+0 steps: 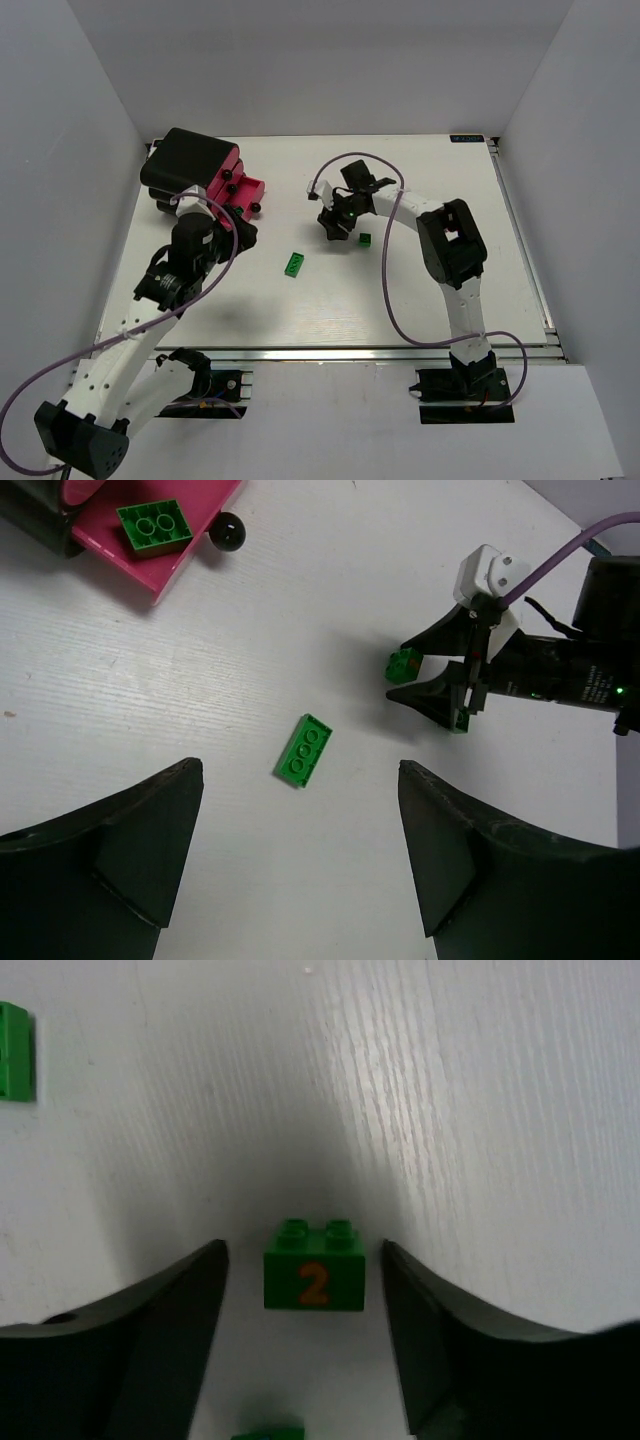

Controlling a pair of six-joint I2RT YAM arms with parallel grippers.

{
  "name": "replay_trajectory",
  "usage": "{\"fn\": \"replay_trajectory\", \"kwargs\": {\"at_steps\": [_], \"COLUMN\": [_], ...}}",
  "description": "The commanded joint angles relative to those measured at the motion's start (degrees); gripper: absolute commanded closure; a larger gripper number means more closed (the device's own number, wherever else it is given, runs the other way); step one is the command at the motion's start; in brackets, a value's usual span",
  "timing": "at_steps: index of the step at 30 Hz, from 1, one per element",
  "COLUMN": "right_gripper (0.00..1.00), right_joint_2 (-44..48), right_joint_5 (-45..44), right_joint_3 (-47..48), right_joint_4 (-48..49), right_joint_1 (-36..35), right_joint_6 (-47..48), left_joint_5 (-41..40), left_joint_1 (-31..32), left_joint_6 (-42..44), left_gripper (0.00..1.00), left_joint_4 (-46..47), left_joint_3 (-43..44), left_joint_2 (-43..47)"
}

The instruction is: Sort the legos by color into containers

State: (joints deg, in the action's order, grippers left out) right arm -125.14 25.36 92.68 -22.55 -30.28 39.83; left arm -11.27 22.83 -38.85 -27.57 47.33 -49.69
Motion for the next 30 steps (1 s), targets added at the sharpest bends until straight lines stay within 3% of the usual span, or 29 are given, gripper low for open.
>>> {"fn": "replay_trajectory", "kwargs": {"at_steps": [1, 3, 4, 9, 12, 17, 18, 21, 25, 30], "right_gripper": [0.38, 0.74, 1.00, 1.00, 1.00, 1.00, 1.00, 1.00, 0.98, 0.97], "right_joint_2": [-0.5, -0.6, -0.3, 1.5, -0.3, -7.4, -8.8, -13.8, -17.5, -21.1], "right_joint_5": [0.5, 1.2, 1.9, 9.1, 15.0, 13.4, 12.6, 9.6, 3.3, -1.4], "right_joint_3": [3.6, 4.3, 4.7, 9.9, 19.1, 27.3, 28.6, 31.9, 34.0, 35.6], "right_joint_4": [0.0, -1.4, -2.2, -5.3, -1.6, 18.9, 25.6, 32.8, 41.0, 43.6], "right_joint_1": [-0.9, -0.9, -0.9, -1.2, -3.2, -7.9, -8.5, -10.8, -13.9, -15.8], "right_joint_6": [0.6, 0.8, 0.9, 0.8, -6.3, -31.9, -35.1, -42.1, -40.5, -37.2], "left_joint_5": [-1.7, -2.4, -2.7, -6.6, -8.1, -8.6, -8.5, -8.8, -9.0, -8.8], "left_joint_1": [-0.2, -0.2, -0.2, -0.2, -0.2, -0.2, -0.2, -0.2, -0.2, -0.2], "left_joint_6": [-3.2, -3.9, -4.5, -4.7, -4.5, -4.3, -4.3, -4.6, -5.4, -6.6], "left_gripper": [0.12, 0.12, 0.12, 0.11, 0.10, 0.10, 0.10, 0.10, 0.10, 0.10], "left_joint_4": [-4.9, -6.6, -7.1, -9.6, -9.3, -9.8, -10.8, -13.1, -14.7, -17.2], "left_joint_3": [-1.1, -1.9, -2.2, -0.8, 0.9, 3.0, 3.3, 4.4, 5.0, 5.1], "left_joint_2": [3.5, 4.9, 6.8, 11.0, 12.9, 13.1, 13.2, 13.8, 15.6, 16.7]}}
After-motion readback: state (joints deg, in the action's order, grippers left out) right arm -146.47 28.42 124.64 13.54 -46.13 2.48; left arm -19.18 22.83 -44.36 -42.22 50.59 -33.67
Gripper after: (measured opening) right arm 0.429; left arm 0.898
